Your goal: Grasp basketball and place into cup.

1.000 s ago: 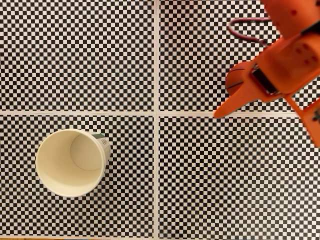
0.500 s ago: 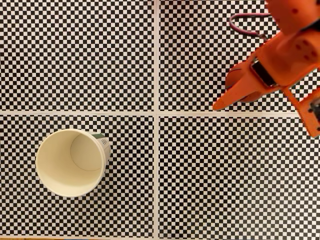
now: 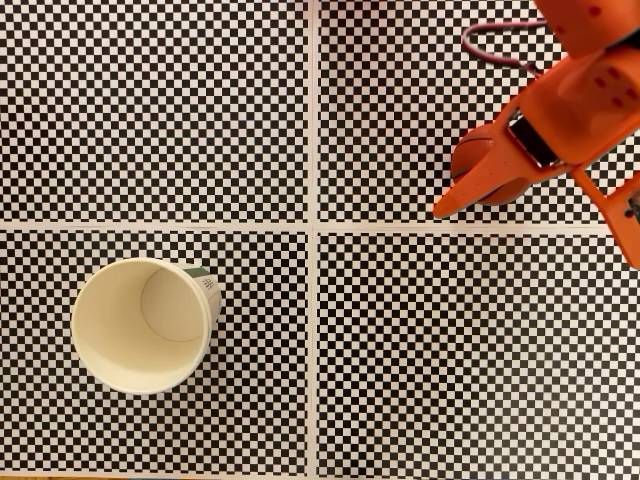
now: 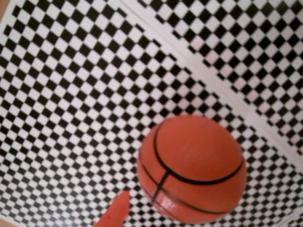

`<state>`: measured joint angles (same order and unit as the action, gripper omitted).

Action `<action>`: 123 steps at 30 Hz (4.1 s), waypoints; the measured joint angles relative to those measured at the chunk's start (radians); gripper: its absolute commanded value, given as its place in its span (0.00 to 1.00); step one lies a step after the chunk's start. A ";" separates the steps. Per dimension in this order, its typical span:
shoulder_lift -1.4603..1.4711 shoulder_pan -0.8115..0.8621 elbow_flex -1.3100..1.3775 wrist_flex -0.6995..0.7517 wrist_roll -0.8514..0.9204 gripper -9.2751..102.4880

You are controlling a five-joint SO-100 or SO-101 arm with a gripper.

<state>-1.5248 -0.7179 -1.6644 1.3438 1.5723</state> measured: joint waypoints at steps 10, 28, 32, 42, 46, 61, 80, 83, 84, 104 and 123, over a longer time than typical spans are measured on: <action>0.000 0.000 -0.034 -0.031 0.012 0.66; 0.028 0.000 -0.080 -0.083 0.002 0.66; 0.028 -0.008 -0.107 -0.114 0.002 0.66; 0.028 -0.002 -0.201 -0.202 -0.005 0.52; 0.028 -0.008 -0.206 -0.206 -0.029 0.44; 0.002 0.000 -0.216 -0.207 -0.120 0.28; -0.353 0.129 -0.233 -0.129 -0.095 0.29; -0.431 0.172 -0.241 -0.098 -0.078 0.28; -0.454 0.181 -0.241 -0.094 -0.075 0.28; -0.663 0.594 -0.129 0.011 0.077 0.27; -0.420 0.844 0.166 0.002 0.077 0.26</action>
<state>-1.9451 0.1258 -1.4987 1.3453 1.6490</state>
